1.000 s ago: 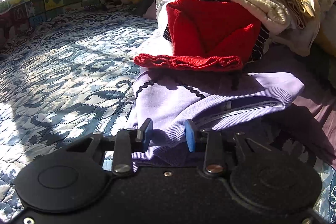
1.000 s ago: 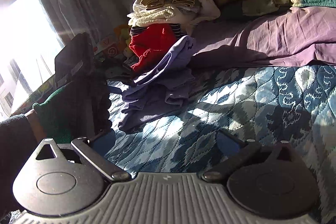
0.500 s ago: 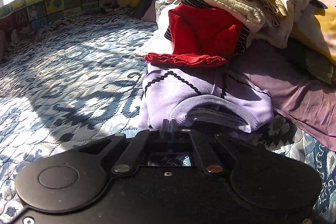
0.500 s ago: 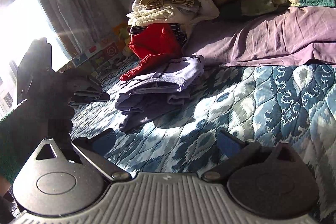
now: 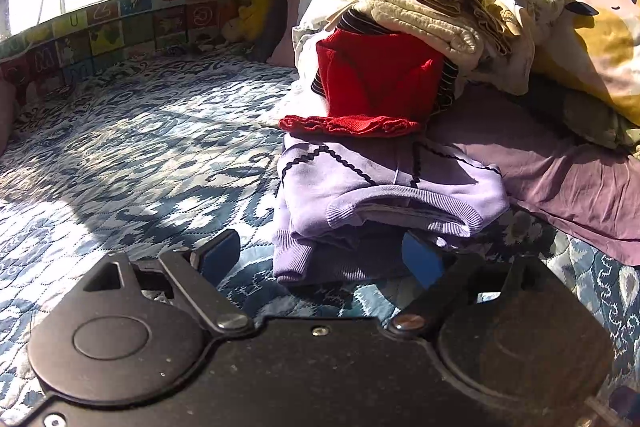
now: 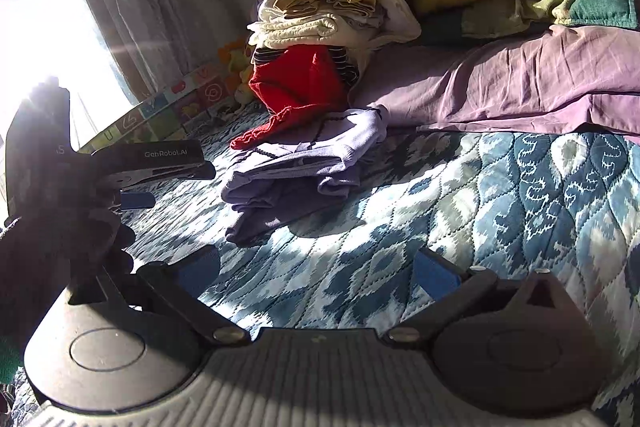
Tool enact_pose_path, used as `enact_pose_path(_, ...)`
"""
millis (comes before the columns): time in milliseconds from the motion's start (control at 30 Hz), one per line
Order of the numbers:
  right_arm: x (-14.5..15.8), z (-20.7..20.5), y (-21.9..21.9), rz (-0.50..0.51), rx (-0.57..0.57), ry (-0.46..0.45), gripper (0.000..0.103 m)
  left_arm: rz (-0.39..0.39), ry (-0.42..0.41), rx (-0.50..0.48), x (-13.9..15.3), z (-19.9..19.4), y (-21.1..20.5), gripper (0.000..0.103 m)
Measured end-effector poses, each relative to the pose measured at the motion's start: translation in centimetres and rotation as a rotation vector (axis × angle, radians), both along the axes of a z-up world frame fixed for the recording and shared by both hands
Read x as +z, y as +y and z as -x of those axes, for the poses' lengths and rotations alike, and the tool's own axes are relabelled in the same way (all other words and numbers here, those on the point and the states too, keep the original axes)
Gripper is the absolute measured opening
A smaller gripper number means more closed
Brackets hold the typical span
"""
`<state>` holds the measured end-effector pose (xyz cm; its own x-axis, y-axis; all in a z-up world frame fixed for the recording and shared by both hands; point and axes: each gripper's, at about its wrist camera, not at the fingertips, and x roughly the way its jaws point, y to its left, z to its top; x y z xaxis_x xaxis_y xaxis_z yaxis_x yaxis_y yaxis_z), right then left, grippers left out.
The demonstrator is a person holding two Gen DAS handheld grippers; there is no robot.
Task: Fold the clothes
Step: 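Grasp the lavender sweatshirt in the clothes pile with the left tool, then pull the lavender sweatshirt out onto the open quilt with the left tool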
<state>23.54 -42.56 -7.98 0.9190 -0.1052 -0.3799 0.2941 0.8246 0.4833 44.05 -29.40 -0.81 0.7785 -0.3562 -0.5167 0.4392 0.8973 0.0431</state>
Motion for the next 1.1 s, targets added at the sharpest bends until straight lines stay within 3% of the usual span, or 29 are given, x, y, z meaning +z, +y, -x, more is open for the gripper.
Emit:
enact_pose_path(167, -0.2, -0.7, -0.5, -0.008, 0.002, 0.005, 0.102, -0.020, 0.034, 0.023, -1.9, -4.0, -2.9, 0.086)
enact_pose_path(233, -0.3, -1.0, -0.4, 0.002, 0.009, 0.011, 0.102, -0.032, 0.061, 0.036, -2.9, -5.4, -3.7, 0.067)
enact_pose_path(267, -0.4, -1.1, -0.4, 0.005, 0.011, 0.014, 0.102, -0.038, 0.094, 0.043, -3.4, -6.2, -4.0, 0.039)
enact_pose_path(333, -0.5, -1.3, -0.5, 0.003, 0.015, 0.020, 0.103, -0.019, 0.126, 0.069, -3.6, -6.6, -3.4, 0.015)
enact_pose_path(400, -0.6, -1.4, -0.5, 0.000, 0.016, 0.020, 0.102, 0.020, 0.143, 0.074, -3.6, -6.4, -2.4, 0.002)
enact_pose_path(467, -0.5, -1.4, -0.5, 0.002, 0.017, 0.019, 0.102, 0.036, 0.131, 0.061, -3.1, -5.6, -1.0, 0.000)
enact_pose_path(667, -0.1, -0.8, 0.0, -0.001, 0.012, 0.017, 0.102, 0.017, 0.071, 0.097, -1.6, -1.7, 5.8, 0.000)
enact_pose_path(767, 0.2, -0.3, 0.5, -0.007, 0.009, 0.014, 0.102, 0.000, 0.077, 0.056, -1.7, -0.3, 6.4, 0.000)
enact_pose_path(833, 0.4, -0.1, 0.7, -0.001, 0.008, 0.011, 0.102, 0.019, 0.051, 0.043, -1.6, 0.3, 5.5, 0.030)
enact_pose_path(867, 0.5, 0.0, 0.8, 0.003, 0.008, 0.010, 0.102, 0.029, 0.039, 0.036, -1.6, 0.6, 5.0, 0.067)
enact_pose_path(900, 0.5, 0.1, 0.8, 0.006, 0.008, 0.010, 0.102, 0.050, 0.016, 0.030, -1.5, 0.8, 4.3, 0.076)
enact_pose_path(1100, 0.2, -0.5, 0.1, 0.012, -0.011, 0.027, 0.102, 0.058, 0.040, 0.029, -2.1, -2.3, -0.7, 0.076)
